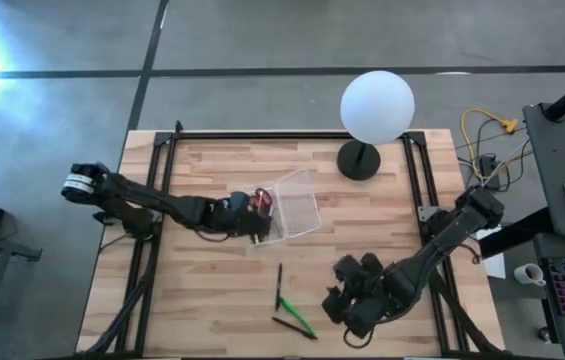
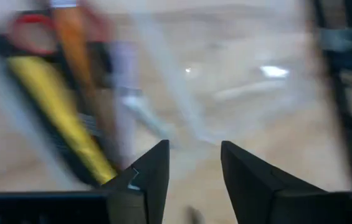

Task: Pick & place school supplies into a supply box
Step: Put the green pen into the transparent supply box

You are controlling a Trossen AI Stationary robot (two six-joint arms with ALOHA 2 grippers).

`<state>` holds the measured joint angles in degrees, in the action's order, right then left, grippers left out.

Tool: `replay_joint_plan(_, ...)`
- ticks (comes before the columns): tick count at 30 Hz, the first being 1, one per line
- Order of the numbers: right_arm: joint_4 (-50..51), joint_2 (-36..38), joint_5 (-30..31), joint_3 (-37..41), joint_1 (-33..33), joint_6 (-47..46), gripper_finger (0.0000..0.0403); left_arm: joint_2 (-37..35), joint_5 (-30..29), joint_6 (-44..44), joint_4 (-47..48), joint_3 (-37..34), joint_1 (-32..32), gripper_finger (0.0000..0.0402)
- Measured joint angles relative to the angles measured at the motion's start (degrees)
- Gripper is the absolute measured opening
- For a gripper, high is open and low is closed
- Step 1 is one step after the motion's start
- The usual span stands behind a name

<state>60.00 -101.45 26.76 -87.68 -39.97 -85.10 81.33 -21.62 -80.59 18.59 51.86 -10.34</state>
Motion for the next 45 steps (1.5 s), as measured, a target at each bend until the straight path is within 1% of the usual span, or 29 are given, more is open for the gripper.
replay_joint_plan(3,-4.8,-2.7,-5.5,0.0,0.0,5.9,0.0221,-0.3,-5.1,1.3,-0.1,4.7,-6.7,0.0128)
replay_joint_plan(6,-12.0,-6.7,-10.8,0.0,0.4,11.2,0.0221,0.4,-11.1,2.1,0.0,9.2,-14.8,0.0129)
replay_joint_plan(9,-17.8,-10.8,-14.0,-0.7,0.9,13.1,0.0221,1.5,-17.0,2.1,1.6,12.8,-22.0,0.0129)
replay_joint_plan(12,-18.4,-14.9,-14.4,-3.8,1.2,13.3,0.0221,2.6,-20.6,0.7,5.9,15.8,-26.5,0.0129)
replay_joint_plan(14,-18.4,-17.6,-13.1,-6.2,1.7,13.8,0.0221,3.0,-21.5,0.6,8.5,17.4,-28.9,0.0129)
replay_joint_plan(16,-18.4,-20.4,-10.6,-8.5,2.3,14.4,0.0221,3.4,-21.9,0.6,10.2,18.5,-30.4,0.0129)
replay_joint_plan(18,-18.3,-23.2,-9.7,-10.9,3.2,14.7,0.0221,3.4,-22.0,0.6,10.6,18.7,-31.7,0.0129)
replay_joint_plan(23,-16.8,-30.5,-10.1,-17.0,5.2,14.6,0.0221,3.4,-22.0,0.6,10.8,18.4,-33.8,0.0129)
replay_joint_plan(26,-9.3,-34.6,-8.6,-21.3,5.8,10.5,0.0221,3.4,-22.0,0.6,10.8,18.3,-34.9,0.0129)
replay_joint_plan(29,-4.8,-37.5,-8.9,-24.9,6.0,10.5,0.021,3.4,-22.0,0.6,10.9,18.2,-35.9,0.0129)
replay_joint_plan(31,-2.8,-39.0,-9.8,-26.9,6.1,11.3,0.019,3.4,-22.0,1.5,11.0,18.2,-36.4,0.0129)
replay_joint_plan(33,-1.5,-39.9,-9.7,-27.8,6.1,11.1,0.0159,3.4,-22.0,2.5,11.3,18.2,-37.0,0.0129)
replay_joint_plan(36,-0.2,-40.2,-9.3,-27.7,6.1,8.2,0.0098,3.4,-21.9,2.2,12.6,18.2,-37.4,0.0129)
replay_joint_plan(39,0.1,-40.2,-9.8,-27.5,6.5,7.7,0.0034,3.4,-20.1,2.0,15.0,18.2,-37.6,0.0129)
replay_joint_plan(40,0.2,-40.0,-10.5,-27.4,6.7,7.8,0.0028,3.4,-18.8,2.1,16.2,18.2,-37.7,0.0129)
replay_joint_plan(43,0.6,-38.6,-12.5,-27.3,7.6,4.9,0.0028,3.3,-11.1,2.0,21.9,18.2,-38.4,0.0129)
replay_joint_plan(45,0.9,-37.0,-11.1,-27.0,7.8,2.3,0.0028,3.3,-7.5,0.7,25.8,18.1,-39.6,0.0129)
